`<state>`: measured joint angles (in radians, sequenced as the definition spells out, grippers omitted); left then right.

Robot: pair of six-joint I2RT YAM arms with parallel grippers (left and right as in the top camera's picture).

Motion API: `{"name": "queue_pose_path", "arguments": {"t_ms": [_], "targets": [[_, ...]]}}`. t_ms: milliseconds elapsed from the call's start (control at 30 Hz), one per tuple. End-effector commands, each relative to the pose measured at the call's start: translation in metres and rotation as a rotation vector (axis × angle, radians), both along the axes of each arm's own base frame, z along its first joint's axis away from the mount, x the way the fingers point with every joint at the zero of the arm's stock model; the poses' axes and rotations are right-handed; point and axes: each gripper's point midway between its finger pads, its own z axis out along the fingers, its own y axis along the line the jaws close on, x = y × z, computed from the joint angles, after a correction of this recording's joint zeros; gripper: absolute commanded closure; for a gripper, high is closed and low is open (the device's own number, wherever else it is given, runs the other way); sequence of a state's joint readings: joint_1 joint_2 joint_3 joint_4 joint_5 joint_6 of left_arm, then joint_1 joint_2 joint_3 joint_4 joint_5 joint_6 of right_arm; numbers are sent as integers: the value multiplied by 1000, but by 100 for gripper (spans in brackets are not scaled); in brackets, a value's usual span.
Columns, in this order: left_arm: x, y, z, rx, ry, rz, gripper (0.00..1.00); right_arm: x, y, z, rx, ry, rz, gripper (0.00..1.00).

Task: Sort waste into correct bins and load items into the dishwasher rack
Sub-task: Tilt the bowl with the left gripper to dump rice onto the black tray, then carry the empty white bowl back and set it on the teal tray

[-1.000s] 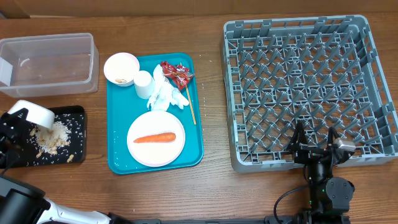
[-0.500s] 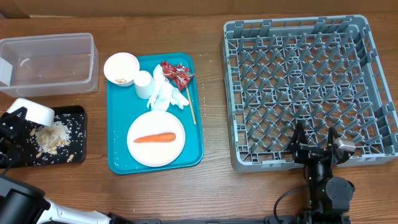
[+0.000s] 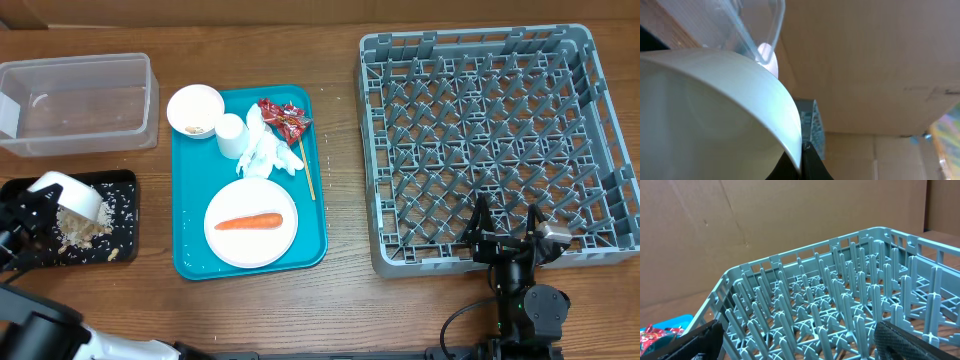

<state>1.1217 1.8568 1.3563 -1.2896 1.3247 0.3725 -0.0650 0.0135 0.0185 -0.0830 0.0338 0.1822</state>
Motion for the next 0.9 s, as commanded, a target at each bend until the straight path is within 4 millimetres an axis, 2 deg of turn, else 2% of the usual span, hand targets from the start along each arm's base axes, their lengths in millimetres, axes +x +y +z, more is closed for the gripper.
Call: {"name": "queue_pose_path", "arguments": {"t_ms": [0,33,133,233,333,467,633,767,867], "targets": [[-9,-10,51,302,-33,-34,96,0,-3,-2,-5,-3,-14,0],[-12,-23,65,370,-7,-45,96,0,-3,-2,-5,-3,-14,0],[-11,-54,89,492,-33,-100,96,0,-3,-2,-5,-3,-14,0],[-7,-90,98,614,-12,-186,96,0,-3,-2,-5,-3,-14,0],[1,-113,88,737,127,-230,96,0,-3,-2,-5,-3,-14,0],[16,-133,69,896,334,-218,96,0,-3,-2,-5,-3,-14,0],[41,-179,55,1006,410,-229,96,0,-3,-2,-5,-3,-14,0],[52,-187,36,1103,552,-122,96,0,-3,-2,-5,-3,-14,0],[58,-198,17,1120,614,-134,96,0,-3,-2,-5,-3,-14,0]]}}
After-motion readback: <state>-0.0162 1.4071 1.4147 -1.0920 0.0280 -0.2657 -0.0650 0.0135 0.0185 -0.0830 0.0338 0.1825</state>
